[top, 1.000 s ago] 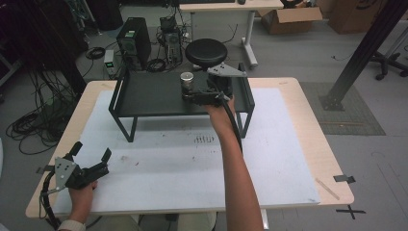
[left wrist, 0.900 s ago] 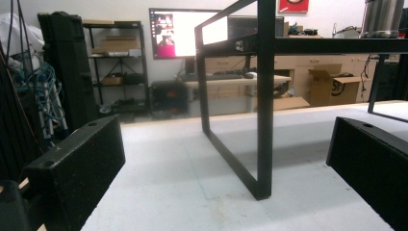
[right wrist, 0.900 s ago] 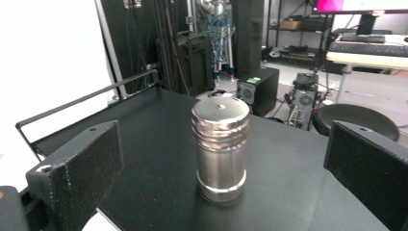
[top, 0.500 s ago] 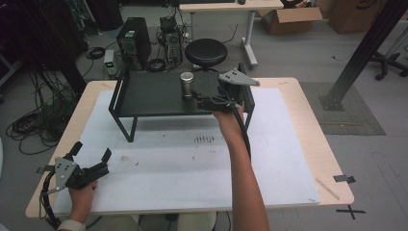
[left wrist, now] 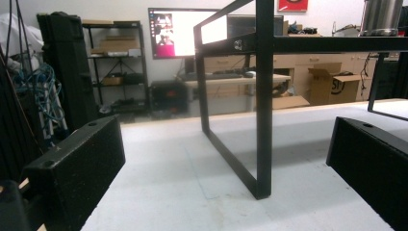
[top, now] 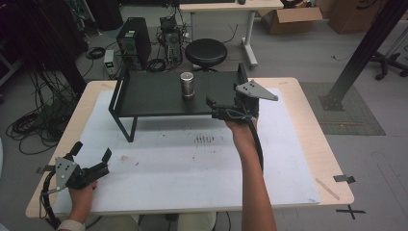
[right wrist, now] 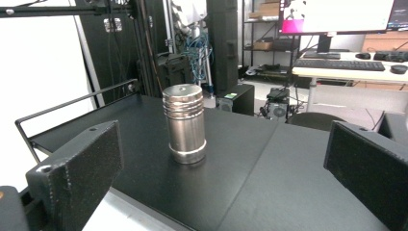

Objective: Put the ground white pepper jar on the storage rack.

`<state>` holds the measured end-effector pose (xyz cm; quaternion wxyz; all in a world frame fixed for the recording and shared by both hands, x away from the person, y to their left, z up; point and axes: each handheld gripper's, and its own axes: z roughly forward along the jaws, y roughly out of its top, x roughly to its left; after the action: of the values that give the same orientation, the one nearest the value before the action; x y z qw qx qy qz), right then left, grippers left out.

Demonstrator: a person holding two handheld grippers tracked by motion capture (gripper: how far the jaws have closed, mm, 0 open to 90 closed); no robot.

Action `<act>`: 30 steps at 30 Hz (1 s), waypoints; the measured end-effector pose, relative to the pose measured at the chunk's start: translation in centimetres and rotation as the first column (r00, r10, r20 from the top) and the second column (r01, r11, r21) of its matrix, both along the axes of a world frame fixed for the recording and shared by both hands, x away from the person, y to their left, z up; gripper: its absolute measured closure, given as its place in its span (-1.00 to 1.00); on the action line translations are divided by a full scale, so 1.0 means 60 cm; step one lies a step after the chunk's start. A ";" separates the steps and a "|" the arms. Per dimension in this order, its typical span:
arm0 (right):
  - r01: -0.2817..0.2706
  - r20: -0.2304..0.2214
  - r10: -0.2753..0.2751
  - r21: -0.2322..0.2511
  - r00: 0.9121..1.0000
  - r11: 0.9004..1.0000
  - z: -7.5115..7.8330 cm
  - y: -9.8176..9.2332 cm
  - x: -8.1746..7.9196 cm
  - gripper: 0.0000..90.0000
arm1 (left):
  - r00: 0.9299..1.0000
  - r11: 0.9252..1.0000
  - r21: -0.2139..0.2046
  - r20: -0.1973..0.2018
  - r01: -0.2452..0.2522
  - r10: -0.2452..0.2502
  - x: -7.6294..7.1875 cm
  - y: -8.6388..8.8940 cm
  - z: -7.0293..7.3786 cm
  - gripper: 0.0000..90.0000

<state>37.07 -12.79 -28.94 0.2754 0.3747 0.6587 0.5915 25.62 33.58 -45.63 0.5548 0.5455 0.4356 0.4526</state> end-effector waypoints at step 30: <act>0.087 0.037 -0.089 0.044 0.995 0.995 -0.047 -0.089 -0.083 -1.00 | 1.000 1.000 0.004 -0.003 -0.002 0.002 0.000 -0.001 0.000 -1.00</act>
<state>32.07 -18.10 -31.75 0.3060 0.3976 0.6235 0.5997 25.64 33.54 -45.62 0.5525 0.5468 0.4363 0.4533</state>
